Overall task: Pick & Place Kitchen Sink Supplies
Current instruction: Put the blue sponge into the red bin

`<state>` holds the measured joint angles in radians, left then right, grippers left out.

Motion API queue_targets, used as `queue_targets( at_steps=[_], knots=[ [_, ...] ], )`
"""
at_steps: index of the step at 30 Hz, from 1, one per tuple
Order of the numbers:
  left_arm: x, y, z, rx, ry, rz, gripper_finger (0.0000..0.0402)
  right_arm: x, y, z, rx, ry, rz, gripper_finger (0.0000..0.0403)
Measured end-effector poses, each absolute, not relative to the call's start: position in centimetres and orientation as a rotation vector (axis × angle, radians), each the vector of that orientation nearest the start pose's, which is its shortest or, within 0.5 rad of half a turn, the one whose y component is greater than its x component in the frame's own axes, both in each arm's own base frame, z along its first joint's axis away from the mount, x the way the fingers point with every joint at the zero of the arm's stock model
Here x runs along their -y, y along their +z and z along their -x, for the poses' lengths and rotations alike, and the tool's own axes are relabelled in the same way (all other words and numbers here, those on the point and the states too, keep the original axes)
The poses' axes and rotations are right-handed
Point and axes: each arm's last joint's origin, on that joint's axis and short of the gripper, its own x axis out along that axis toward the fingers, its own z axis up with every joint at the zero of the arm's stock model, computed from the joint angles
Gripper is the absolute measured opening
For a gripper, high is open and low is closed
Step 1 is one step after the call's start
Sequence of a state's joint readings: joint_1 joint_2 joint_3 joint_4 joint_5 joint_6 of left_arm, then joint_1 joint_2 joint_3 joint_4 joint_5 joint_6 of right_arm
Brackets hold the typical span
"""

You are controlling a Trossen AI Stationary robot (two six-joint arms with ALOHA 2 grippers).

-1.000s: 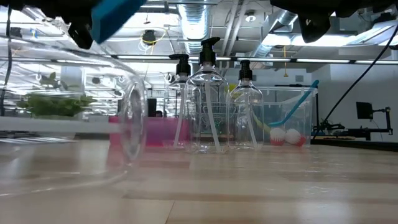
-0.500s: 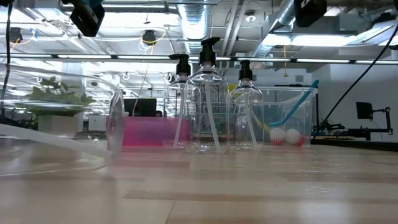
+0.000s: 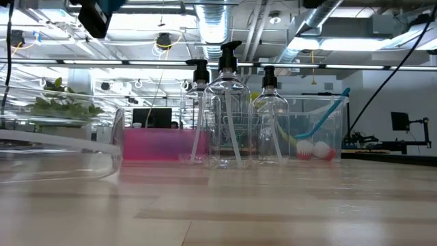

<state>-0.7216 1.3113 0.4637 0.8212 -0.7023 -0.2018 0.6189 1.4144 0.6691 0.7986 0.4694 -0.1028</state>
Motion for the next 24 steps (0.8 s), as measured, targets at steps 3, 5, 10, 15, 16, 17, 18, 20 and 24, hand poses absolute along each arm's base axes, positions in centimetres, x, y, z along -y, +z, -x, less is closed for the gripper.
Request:
queue_targets(
  at_steps=[3,5,10,15,16,17,18,20,24],
  knots=[
    [14.8,21.2,-19.9,-0.014,0.073,0.137,0.0008,-16.6,24.8,-25.5,0.045,0.147,0.090,0.0005],
    [14.6,21.2,-19.9,-0.013,0.152,0.103,0.0008,-17.0,24.8,-26.1,0.027,0.148,0.101,0.0005],
    [14.0,20.8,-19.7,-0.044,0.365,-0.014,0.0007,-17.6,24.7,-27.1,-0.054,0.146,0.139,0.0005],
    [13.5,20.9,-19.5,-0.052,0.476,-0.060,0.0007,-17.6,24.9,-27.6,-0.129,0.138,0.120,0.0005],
    [13.5,21.1,-19.4,-0.046,0.478,-0.052,0.0006,-17.6,24.9,-27.6,-0.136,0.136,0.116,0.0005],
    [13.4,21.4,-19.3,-0.040,0.478,-0.043,0.0006,-17.6,24.9,-27.6,-0.140,0.135,0.114,0.0005],
    [13.3,21.7,-19.1,-0.033,0.478,-0.034,0.0006,-17.6,24.9,-27.6,-0.143,0.135,0.115,0.0005],
    [13.1,22.2,-18.8,-0.024,0.474,-0.020,0.0006,-17.6,24.9,-27.6,-0.146,0.135,0.116,0.0005],
    [12.6,23.3,-18.0,-0.011,0.467,-0.002,0.0006,-17.6,24.9,-27.6,-0.148,0.134,0.115,0.0005]
  ],
)
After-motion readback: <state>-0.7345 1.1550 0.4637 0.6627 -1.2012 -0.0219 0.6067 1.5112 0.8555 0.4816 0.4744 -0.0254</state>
